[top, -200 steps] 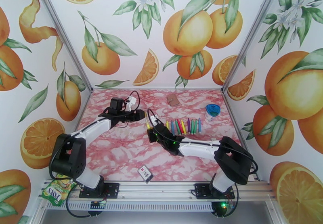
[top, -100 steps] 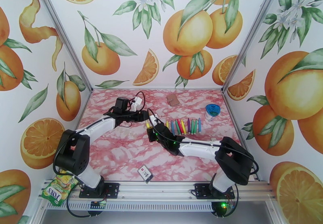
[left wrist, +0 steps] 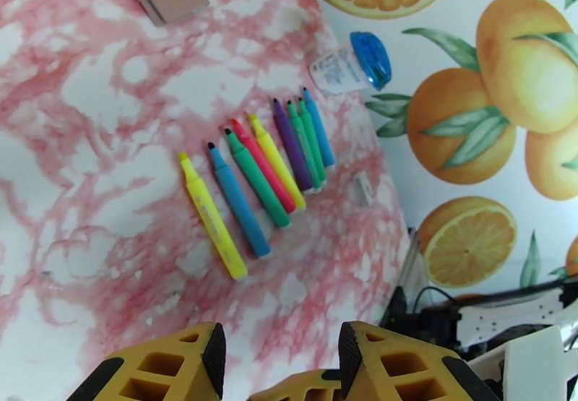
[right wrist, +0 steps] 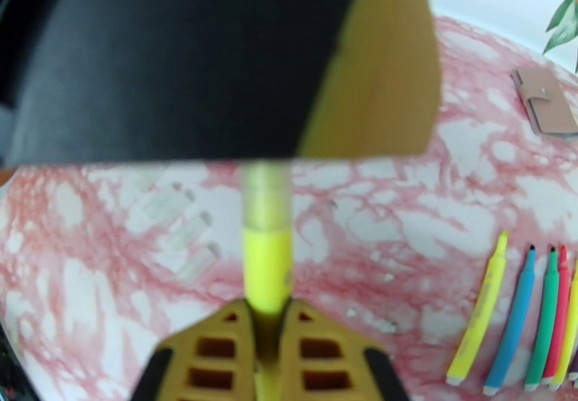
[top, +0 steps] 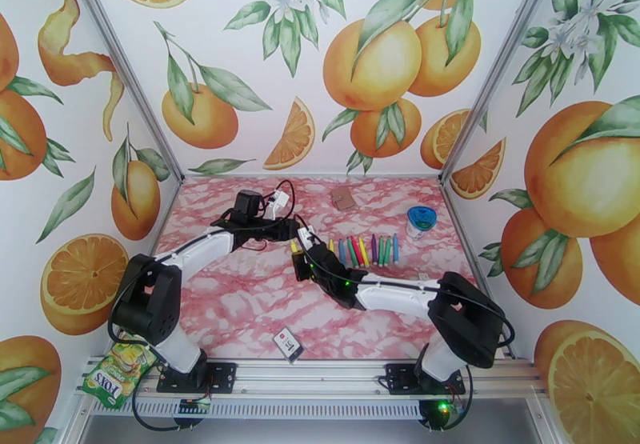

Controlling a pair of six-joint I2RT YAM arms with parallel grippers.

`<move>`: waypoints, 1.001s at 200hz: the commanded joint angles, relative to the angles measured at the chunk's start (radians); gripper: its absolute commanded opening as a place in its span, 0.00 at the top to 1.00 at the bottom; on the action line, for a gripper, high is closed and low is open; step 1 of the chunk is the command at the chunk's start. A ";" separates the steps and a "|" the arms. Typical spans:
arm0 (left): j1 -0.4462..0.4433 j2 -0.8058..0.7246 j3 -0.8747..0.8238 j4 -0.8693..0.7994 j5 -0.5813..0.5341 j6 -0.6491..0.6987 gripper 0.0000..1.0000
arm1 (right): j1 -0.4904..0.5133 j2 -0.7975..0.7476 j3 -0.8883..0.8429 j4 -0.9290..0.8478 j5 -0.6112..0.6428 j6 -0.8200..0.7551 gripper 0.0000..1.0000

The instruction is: Open the pen caps

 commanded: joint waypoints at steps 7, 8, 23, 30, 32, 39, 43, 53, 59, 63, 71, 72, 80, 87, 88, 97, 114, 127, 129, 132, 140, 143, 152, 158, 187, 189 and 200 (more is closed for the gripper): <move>-0.006 0.013 0.039 -0.015 0.018 0.028 0.57 | -0.016 -0.040 -0.013 0.038 0.026 -0.014 0.91; -0.006 0.013 0.038 -0.016 0.017 0.027 0.57 | -0.016 -0.041 -0.013 0.038 0.025 -0.014 0.91; -0.008 0.016 0.038 -0.018 0.017 0.028 0.59 | -0.022 -0.043 -0.013 0.037 0.023 -0.017 0.91; -0.008 0.017 0.039 -0.018 0.017 0.027 0.61 | -0.022 -0.045 -0.013 0.037 0.024 -0.017 0.91; -0.009 0.018 0.040 -0.018 0.017 0.027 0.62 | -0.023 -0.045 -0.014 0.037 0.024 -0.017 0.91; -0.009 0.021 0.042 -0.020 0.018 0.027 0.64 | -0.025 -0.045 -0.013 0.037 0.021 -0.017 0.91; -0.012 0.022 0.042 -0.019 0.019 0.027 0.65 | -0.025 -0.044 -0.013 0.036 0.019 -0.018 0.91; -0.012 0.026 0.047 -0.022 0.020 0.028 0.68 | -0.027 -0.044 -0.011 0.035 0.020 -0.019 0.91; -0.012 0.028 0.049 -0.022 0.020 0.027 0.68 | -0.027 -0.043 -0.012 0.035 0.018 -0.019 0.91; -0.014 0.028 0.051 -0.023 0.020 0.028 0.68 | -0.027 -0.043 -0.011 0.035 0.017 -0.019 0.91; -0.016 0.029 0.054 -0.024 0.020 0.028 0.69 | -0.026 -0.042 -0.010 0.035 0.016 -0.019 0.91; -0.016 0.030 0.054 -0.024 0.020 0.028 0.69 | -0.026 -0.042 -0.010 0.035 0.015 -0.019 0.91; -0.016 0.031 0.058 -0.024 0.018 0.027 0.71 | -0.027 -0.040 -0.011 0.035 0.015 -0.019 0.91; -0.016 0.033 0.059 -0.025 0.018 0.027 0.73 | -0.027 -0.038 -0.010 0.036 0.015 -0.019 0.91; -0.016 0.033 0.059 -0.025 0.018 0.028 0.74 | -0.028 -0.038 -0.010 0.036 0.015 -0.019 0.91; -0.016 0.035 0.064 -0.025 0.018 0.028 0.77 | -0.028 -0.035 -0.011 0.036 0.015 -0.017 0.91; -0.014 0.041 0.071 -0.031 0.017 0.029 0.81 | -0.028 -0.031 -0.008 0.036 0.009 -0.016 0.91; -0.016 0.044 0.072 -0.033 0.015 0.028 0.82 | -0.028 -0.028 -0.008 0.036 0.007 -0.014 0.91; -0.016 0.045 0.073 -0.033 0.015 0.028 0.82 | -0.028 -0.028 -0.008 0.035 0.006 -0.014 0.91; -0.016 0.045 0.075 -0.033 0.016 0.028 0.82 | -0.028 -0.027 -0.009 0.036 0.006 -0.014 0.91; -0.016 0.047 0.075 -0.033 0.016 0.030 0.83 | -0.028 -0.026 -0.009 0.035 0.005 -0.014 0.91; -0.016 0.047 0.076 -0.034 0.015 0.031 0.84 | -0.028 -0.026 -0.008 0.035 0.006 -0.014 0.91; -0.016 0.047 0.078 -0.036 0.016 0.033 0.85 | -0.028 -0.026 -0.009 0.036 0.007 -0.014 0.90; -0.016 0.047 0.078 -0.036 0.016 0.033 0.86 | -0.028 -0.025 -0.008 0.033 0.007 -0.014 0.88; -0.016 0.046 0.079 -0.036 0.017 0.033 0.91 | -0.028 -0.017 -0.002 0.025 0.009 -0.014 0.74; -0.015 0.046 0.081 -0.036 0.017 0.032 0.91 | -0.029 -0.016 -0.001 0.026 0.008 -0.015 0.73; -0.016 0.043 0.083 -0.036 0.021 0.032 0.92 | -0.030 -0.008 0.002 0.025 0.007 -0.015 0.71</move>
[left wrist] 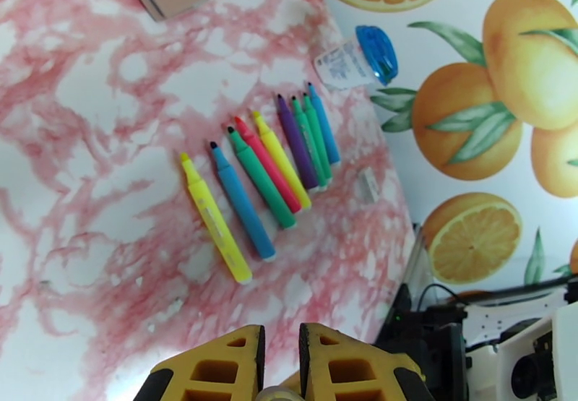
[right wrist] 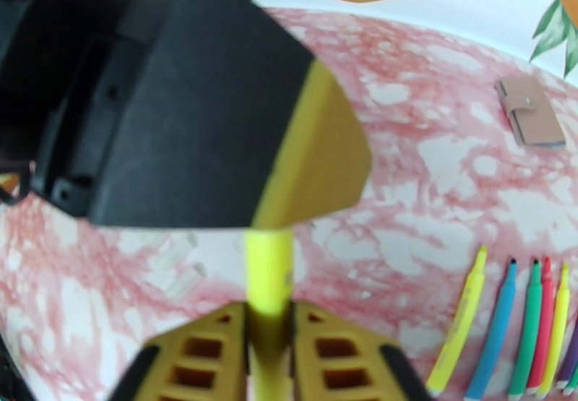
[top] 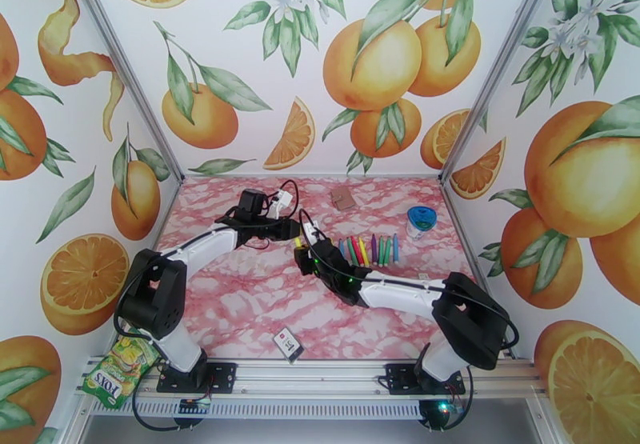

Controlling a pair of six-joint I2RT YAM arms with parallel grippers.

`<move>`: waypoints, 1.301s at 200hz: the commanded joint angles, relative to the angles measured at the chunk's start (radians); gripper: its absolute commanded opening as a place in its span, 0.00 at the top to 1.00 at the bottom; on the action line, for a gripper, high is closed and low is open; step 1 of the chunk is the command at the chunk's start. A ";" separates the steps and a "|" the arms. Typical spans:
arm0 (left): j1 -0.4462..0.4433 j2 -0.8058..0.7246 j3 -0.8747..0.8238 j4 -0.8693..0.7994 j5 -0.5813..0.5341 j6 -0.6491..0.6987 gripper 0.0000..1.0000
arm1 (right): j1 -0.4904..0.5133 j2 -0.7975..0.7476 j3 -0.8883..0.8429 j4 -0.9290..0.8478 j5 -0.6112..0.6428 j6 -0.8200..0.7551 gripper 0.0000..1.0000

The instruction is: Open the pen caps

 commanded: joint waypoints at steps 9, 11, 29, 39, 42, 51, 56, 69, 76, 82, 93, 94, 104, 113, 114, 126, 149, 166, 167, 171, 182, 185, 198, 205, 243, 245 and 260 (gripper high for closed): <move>-0.003 -0.003 0.040 -0.011 0.029 0.015 0.93 | -0.002 0.015 0.009 0.011 0.003 -0.004 0.70; -0.003 -0.004 0.040 -0.011 0.030 0.014 0.93 | -0.002 0.017 0.010 0.011 0.002 -0.004 0.69; -0.003 -0.009 0.043 -0.011 0.037 0.015 0.93 | -0.002 0.032 0.017 0.011 -0.005 -0.002 0.68; -0.004 -0.011 0.044 -0.012 0.043 0.015 0.93 | -0.003 0.037 0.020 0.014 -0.008 0.000 0.68; -0.005 -0.011 0.043 -0.012 0.044 0.016 0.93 | -0.003 0.039 0.021 0.014 -0.008 0.002 0.68; -0.004 -0.012 0.042 -0.015 0.044 0.017 0.93 | -0.003 0.040 0.022 0.016 -0.011 0.001 0.68; -0.004 -0.013 0.043 -0.015 0.045 0.018 0.93 | -0.003 0.042 0.023 0.020 -0.013 0.001 0.69; -0.004 -0.013 0.041 -0.014 0.047 0.018 0.94 | -0.003 0.044 0.023 0.024 -0.018 0.001 0.72; -0.004 -0.013 0.042 -0.014 0.049 0.016 0.94 | -0.003 0.044 0.025 0.024 -0.017 0.001 0.74; -0.004 -0.014 0.041 -0.014 0.048 0.016 0.94 | -0.003 0.044 0.026 0.024 -0.018 0.002 0.77; -0.005 -0.013 0.042 -0.014 0.044 0.017 0.94 | -0.003 0.042 0.023 0.024 -0.020 0.000 0.80; -0.005 -0.012 0.042 -0.014 0.044 0.017 0.94 | -0.003 0.041 0.023 0.024 -0.021 0.000 0.81; -0.004 -0.011 0.045 -0.016 0.040 0.016 0.94 | -0.003 0.038 0.021 0.024 -0.021 -0.003 0.83; -0.005 -0.009 0.047 -0.018 0.036 0.012 0.94 | -0.003 0.036 0.018 0.024 -0.022 -0.005 0.86; -0.004 -0.009 0.046 -0.019 0.035 0.012 0.94 | -0.003 0.036 0.018 0.024 -0.022 -0.005 0.86; -0.003 -0.005 0.049 -0.021 0.022 0.009 0.95 | -0.003 0.035 0.013 0.023 -0.025 -0.009 0.89; 0.000 0.000 0.064 -0.039 -0.033 0.003 0.97 | -0.003 0.033 0.001 0.024 -0.026 -0.014 0.92; 0.011 0.003 0.074 -0.041 -0.073 -0.017 0.99 | -0.002 0.032 -0.014 0.030 -0.030 -0.014 0.95; 0.012 0.003 0.075 -0.041 -0.075 -0.017 0.99 | -0.002 0.032 -0.015 0.030 -0.031 -0.014 0.95; 0.015 0.003 0.077 -0.041 -0.088 -0.023 1.00 | -0.001 0.030 -0.018 0.032 -0.031 -0.014 0.95; 0.022 0.008 0.087 -0.046 -0.119 -0.033 1.00 | 0.001 0.030 -0.028 0.037 -0.033 -0.015 0.97; 0.024 0.008 0.090 -0.048 -0.128 -0.036 1.00 | 0.001 0.028 -0.030 0.039 -0.034 -0.014 0.98; 0.034 0.015 0.104 -0.049 -0.152 -0.048 1.00 | 0.006 0.027 -0.041 0.047 -0.039 -0.019 0.99; 0.039 0.021 0.112 -0.050 -0.158 -0.054 1.00 | 0.008 0.027 -0.045 0.050 -0.041 -0.023 0.99; 0.058 0.042 0.145 -0.036 -0.177 -0.087 1.00 | 0.020 0.029 -0.062 0.062 -0.031 -0.032 1.00; 0.058 0.043 0.146 -0.037 -0.178 -0.088 1.00 | 0.021 0.028 -0.064 0.061 -0.031 -0.032 1.00; 0.067 0.049 0.154 -0.034 -0.183 -0.095 1.00 | 0.023 0.024 -0.069 0.065 -0.022 -0.034 1.00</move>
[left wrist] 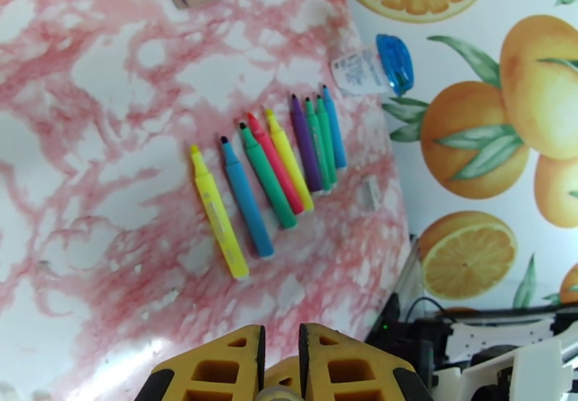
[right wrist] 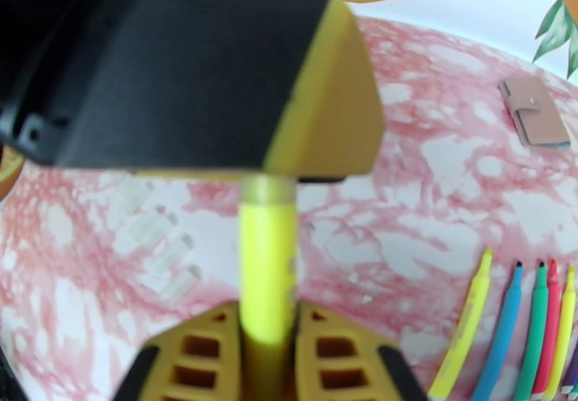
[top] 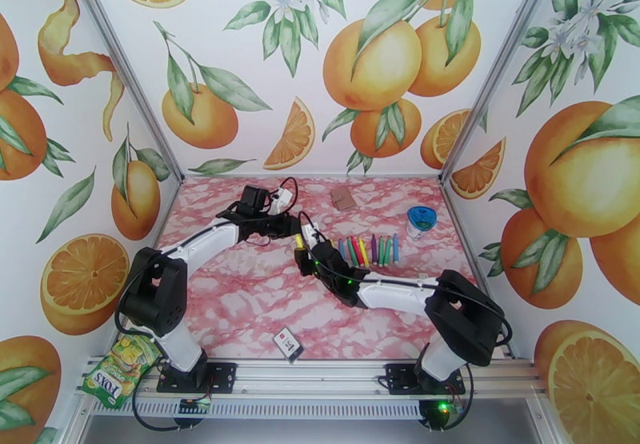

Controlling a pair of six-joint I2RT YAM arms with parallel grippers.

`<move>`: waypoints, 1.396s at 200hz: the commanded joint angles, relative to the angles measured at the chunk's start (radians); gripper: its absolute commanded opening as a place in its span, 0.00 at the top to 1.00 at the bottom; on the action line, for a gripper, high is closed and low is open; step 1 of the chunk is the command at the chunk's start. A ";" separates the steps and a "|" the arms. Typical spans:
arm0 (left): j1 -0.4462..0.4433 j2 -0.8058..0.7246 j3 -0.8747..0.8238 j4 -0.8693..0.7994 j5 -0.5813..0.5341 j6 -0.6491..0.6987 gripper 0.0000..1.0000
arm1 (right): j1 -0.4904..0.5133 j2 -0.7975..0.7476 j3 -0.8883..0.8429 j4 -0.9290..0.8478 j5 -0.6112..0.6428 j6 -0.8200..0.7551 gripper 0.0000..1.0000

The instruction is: Open the pen caps

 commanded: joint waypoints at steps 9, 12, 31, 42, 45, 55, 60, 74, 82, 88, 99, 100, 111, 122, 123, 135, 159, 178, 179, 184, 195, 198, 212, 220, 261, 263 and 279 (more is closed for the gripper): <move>0.071 0.025 0.073 0.078 -0.131 -0.017 1.00 | 0.025 -0.009 -0.043 -0.013 -0.014 -0.025 1.00; 0.073 0.025 0.074 0.079 -0.133 -0.019 1.00 | 0.025 -0.010 -0.044 -0.012 -0.014 -0.025 1.00; 0.090 0.031 0.081 0.079 -0.138 -0.024 1.00 | 0.026 -0.010 -0.055 -0.002 -0.013 -0.026 1.00; 0.102 0.035 0.085 0.081 -0.138 -0.029 1.00 | 0.026 -0.008 -0.060 0.004 -0.011 -0.028 1.00; 0.105 0.035 0.086 0.082 -0.139 -0.029 1.00 | 0.026 -0.008 -0.061 0.004 -0.011 -0.028 1.00; 0.115 0.038 0.091 0.081 -0.137 -0.032 1.00 | 0.028 -0.007 -0.062 0.004 -0.012 -0.029 1.00; 0.119 0.039 0.095 0.081 -0.133 -0.031 1.00 | 0.028 -0.007 -0.063 0.005 -0.011 -0.030 1.00; 0.129 0.044 0.107 0.078 -0.121 -0.029 1.00 | 0.032 -0.008 -0.068 0.008 0.000 -0.031 1.00; 0.134 0.043 0.111 0.076 -0.122 -0.031 1.00 | 0.032 -0.011 -0.072 0.010 0.007 -0.036 1.00; 0.136 0.042 0.115 0.077 -0.123 -0.031 1.00 | 0.035 -0.011 -0.075 0.012 0.014 -0.037 1.00; 0.142 0.042 0.117 0.078 -0.123 -0.036 1.00 | 0.038 -0.012 -0.079 0.017 0.020 -0.040 1.00; 0.142 0.042 0.118 0.078 -0.122 -0.036 1.00 | 0.038 -0.013 -0.079 0.018 0.020 -0.041 1.00; 0.149 0.046 0.123 0.080 -0.116 -0.043 1.00 | 0.040 -0.012 -0.082 0.019 0.023 -0.043 1.00; 0.153 0.049 0.130 0.080 -0.109 -0.045 1.00 | 0.041 -0.013 -0.082 0.017 0.027 -0.047 1.00; 0.153 0.049 0.130 0.079 -0.109 -0.044 1.00 | 0.041 -0.013 -0.082 0.018 0.027 -0.047 1.00; 0.157 0.047 0.134 0.069 -0.105 -0.034 1.00 | 0.041 -0.016 -0.082 0.016 0.028 -0.048 1.00; 0.163 0.031 0.147 -0.008 -0.121 0.031 1.00 | 0.042 -0.023 -0.082 0.009 0.039 -0.051 1.00; 0.167 0.010 0.167 -0.126 -0.185 0.120 1.00 | 0.042 -0.026 -0.070 -0.022 0.071 -0.051 1.00; 0.167 0.009 0.168 -0.132 -0.189 0.126 1.00 | 0.042 -0.026 -0.069 -0.024 0.074 -0.050 1.00; 0.168 0.003 0.172 -0.165 -0.214 0.152 1.00 | 0.042 -0.025 -0.065 -0.030 0.082 -0.051 1.00; 0.170 -0.014 0.179 -0.231 -0.274 0.201 1.00 | 0.040 -0.025 -0.058 -0.047 0.104 -0.049 1.00; 0.170 -0.018 0.180 -0.248 -0.292 0.211 1.00 | 0.040 -0.024 -0.055 -0.052 0.111 -0.047 1.00; 0.171 -0.038 0.188 -0.325 -0.387 0.265 1.00 | 0.035 -0.020 -0.039 -0.085 0.129 -0.037 1.00; 0.173 -0.046 0.187 -0.361 -0.442 0.289 1.00 | 0.031 -0.015 -0.027 -0.103 0.139 -0.030 1.00; 0.186 -0.081 0.149 -0.459 -0.624 0.354 1.00 | 0.006 0.031 0.044 -0.207 0.167 0.015 1.00; 0.188 -0.082 0.147 -0.462 -0.630 0.356 1.00 | 0.005 0.033 0.046 -0.211 0.168 0.017 1.00; 0.195 -0.085 0.130 -0.483 -0.692 0.361 1.00 | -0.004 0.055 0.072 -0.241 0.170 0.034 1.00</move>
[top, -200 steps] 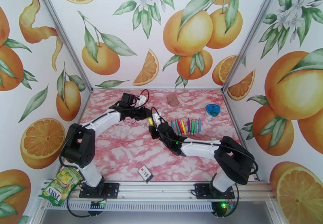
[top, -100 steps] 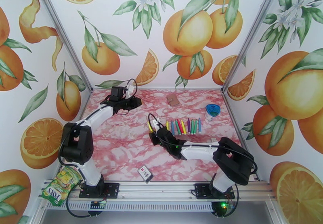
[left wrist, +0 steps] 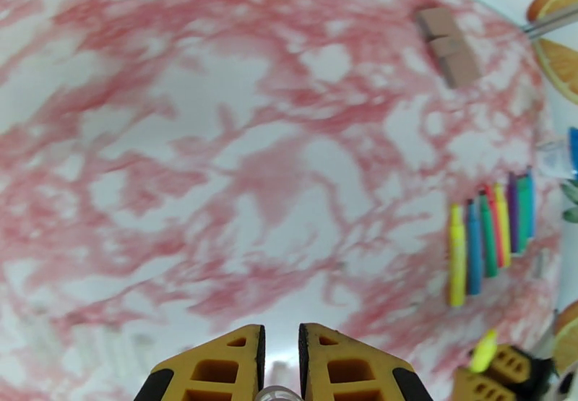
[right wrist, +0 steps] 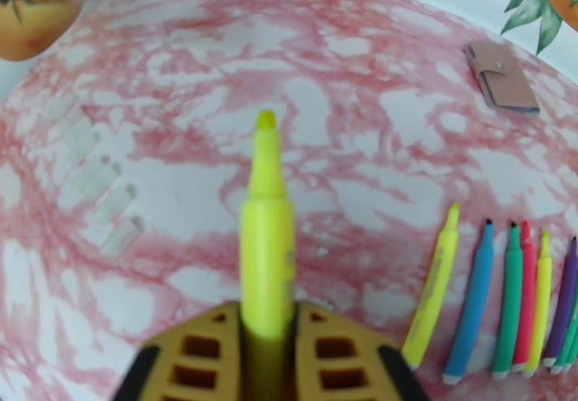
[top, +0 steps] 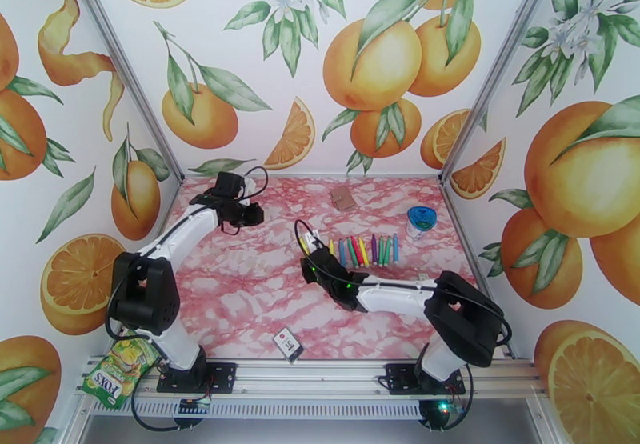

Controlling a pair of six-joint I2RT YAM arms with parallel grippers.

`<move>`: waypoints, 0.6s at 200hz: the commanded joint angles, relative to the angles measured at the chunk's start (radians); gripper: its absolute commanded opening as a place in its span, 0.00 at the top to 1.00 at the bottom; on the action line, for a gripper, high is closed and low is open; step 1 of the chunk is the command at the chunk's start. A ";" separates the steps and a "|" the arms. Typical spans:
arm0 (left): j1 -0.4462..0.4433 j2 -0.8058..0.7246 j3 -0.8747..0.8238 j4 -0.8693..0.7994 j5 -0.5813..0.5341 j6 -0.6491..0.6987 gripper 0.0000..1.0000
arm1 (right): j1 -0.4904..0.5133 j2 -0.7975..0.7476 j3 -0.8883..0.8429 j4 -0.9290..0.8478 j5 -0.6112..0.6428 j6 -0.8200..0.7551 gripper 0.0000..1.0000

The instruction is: Open the pen caps

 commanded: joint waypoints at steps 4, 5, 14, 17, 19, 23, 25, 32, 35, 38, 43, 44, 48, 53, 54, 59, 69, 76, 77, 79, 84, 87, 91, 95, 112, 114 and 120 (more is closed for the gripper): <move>0.016 -0.043 -0.018 -0.087 -0.163 0.053 1.00 | -0.017 0.043 0.049 -0.089 0.041 0.044 1.00; 0.016 -0.043 -0.019 -0.088 -0.168 0.054 1.00 | -0.017 0.045 0.051 -0.092 0.043 0.045 1.00; 0.024 -0.043 -0.026 -0.098 -0.199 0.054 1.00 | -0.020 0.055 0.065 -0.107 0.045 0.054 1.00; 0.025 -0.043 -0.030 -0.101 -0.207 0.053 1.00 | -0.022 0.058 0.069 -0.111 0.045 0.057 1.00; 0.027 -0.043 -0.030 -0.104 -0.213 0.054 1.00 | -0.022 0.060 0.071 -0.113 0.045 0.059 1.00; 0.031 -0.043 -0.035 -0.106 -0.221 0.054 1.00 | -0.025 0.065 0.076 -0.119 0.045 0.062 1.00; 0.032 -0.043 -0.036 -0.107 -0.223 0.055 1.00 | -0.024 0.067 0.078 -0.122 0.046 0.063 1.00; 0.036 -0.043 -0.043 -0.111 -0.230 0.060 1.00 | -0.028 0.075 0.088 -0.135 0.048 0.073 1.00; 0.036 -0.043 -0.044 -0.112 -0.234 0.061 1.00 | -0.030 0.078 0.092 -0.141 0.050 0.075 1.00; 0.037 -0.043 -0.048 -0.113 -0.239 0.062 1.00 | -0.032 0.080 0.094 -0.146 0.050 0.078 1.00; 0.038 -0.043 -0.052 -0.116 -0.253 0.063 1.00 | -0.034 0.087 0.102 -0.154 0.051 0.083 1.00; 0.040 -0.043 -0.053 -0.117 -0.255 0.062 1.00 | -0.035 0.088 0.102 -0.156 0.051 0.084 1.00; 0.041 -0.042 -0.055 -0.121 -0.265 0.062 1.00 | -0.037 0.091 0.107 -0.162 0.053 0.089 1.00; 0.042 -0.040 -0.057 -0.124 -0.294 0.061 1.00 | -0.040 0.096 0.111 -0.169 0.054 0.096 1.00; 0.042 -0.040 -0.058 -0.125 -0.299 0.060 1.00 | -0.040 0.097 0.111 -0.171 0.054 0.097 1.00; 0.045 -0.037 -0.058 -0.131 -0.318 0.057 1.00 | -0.044 0.101 0.115 -0.173 0.054 0.102 1.00; 0.050 -0.033 -0.063 -0.137 -0.349 0.052 1.00 | -0.050 0.110 0.123 -0.183 0.052 0.110 1.00; 0.055 -0.030 -0.066 -0.140 -0.371 0.049 1.00 | -0.055 0.116 0.129 -0.190 0.053 0.116 0.99; 0.055 -0.029 -0.066 -0.141 -0.372 0.050 1.00 | -0.055 0.117 0.130 -0.191 0.053 0.117 0.99; 0.058 -0.028 -0.068 -0.142 -0.378 0.048 1.00 | -0.057 0.120 0.133 -0.193 0.053 0.118 0.99; 0.063 -0.026 -0.071 -0.143 -0.391 0.045 1.00 | -0.061 0.125 0.137 -0.198 0.054 0.120 0.99; 0.066 -0.024 -0.073 -0.144 -0.396 0.046 1.00 | -0.062 0.127 0.140 -0.202 0.054 0.122 0.99; 0.070 -0.024 -0.076 -0.145 -0.402 0.045 1.00 | -0.065 0.132 0.144 -0.208 0.054 0.123 0.99; 0.075 -0.023 -0.079 -0.145 -0.407 0.044 1.00 | -0.067 0.137 0.148 -0.212 0.055 0.126 0.99; 0.099 -0.023 -0.101 -0.136 -0.419 0.044 1.00 | -0.078 0.153 0.161 -0.225 0.053 0.130 0.98; 0.103 -0.023 -0.105 -0.134 -0.421 0.044 1.00 | -0.079 0.154 0.163 -0.226 0.054 0.130 0.98; 0.114 -0.025 -0.114 -0.130 -0.422 0.044 1.00 | -0.080 0.161 0.166 -0.227 0.053 0.130 0.98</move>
